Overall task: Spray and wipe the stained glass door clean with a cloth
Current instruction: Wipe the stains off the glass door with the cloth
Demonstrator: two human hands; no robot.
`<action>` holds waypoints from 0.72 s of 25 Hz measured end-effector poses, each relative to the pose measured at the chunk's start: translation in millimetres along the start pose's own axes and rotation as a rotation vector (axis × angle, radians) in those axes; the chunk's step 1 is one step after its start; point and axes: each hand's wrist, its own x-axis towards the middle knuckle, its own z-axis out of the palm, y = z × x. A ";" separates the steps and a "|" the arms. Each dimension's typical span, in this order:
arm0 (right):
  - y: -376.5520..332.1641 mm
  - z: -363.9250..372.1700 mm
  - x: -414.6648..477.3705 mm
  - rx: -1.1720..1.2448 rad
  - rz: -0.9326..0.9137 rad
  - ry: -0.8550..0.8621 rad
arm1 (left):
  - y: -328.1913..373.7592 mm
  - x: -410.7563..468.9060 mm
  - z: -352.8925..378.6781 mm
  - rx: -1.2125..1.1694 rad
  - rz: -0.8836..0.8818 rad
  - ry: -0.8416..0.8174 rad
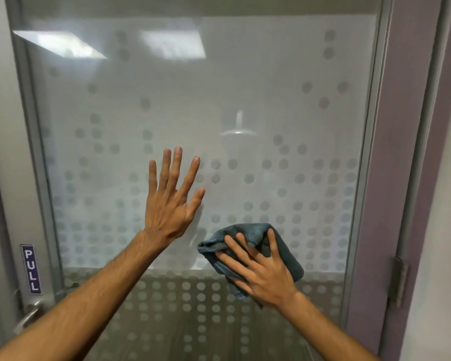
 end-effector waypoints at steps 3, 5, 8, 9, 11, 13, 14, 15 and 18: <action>30.4 -13.8 36.0 0.037 0.008 0.049 | -9.3 -2.7 -2.0 0.004 -0.048 -0.001; 62.3 -31.0 83.2 0.061 0.087 0.104 | -17.2 1.3 -3.2 0.002 -0.079 0.003; 116.2 -58.4 163.1 0.069 0.253 0.171 | -29.0 5.5 -2.0 0.013 -0.104 -0.009; 133.0 -64.9 187.4 0.070 0.306 0.178 | -31.8 6.3 -1.7 0.020 -0.110 -0.008; 158.5 -76.6 227.6 0.067 0.407 0.191 | -38.6 8.7 -2.5 0.026 -0.117 -0.004; 170.9 -85.0 253.9 0.077 0.507 0.199 | -46.4 13.1 -3.9 0.033 -0.117 0.003; 171.7 -87.3 260.7 0.083 0.547 0.200 | -49.2 15.8 -4.8 0.038 -0.115 0.001; 168.7 -88.0 263.8 0.086 0.576 0.202 | -51.8 17.7 -5.7 0.039 -0.110 -0.004; 139.6 -84.2 252.7 0.100 0.577 0.228 | -57.5 19.8 -4.9 0.037 -0.102 -0.006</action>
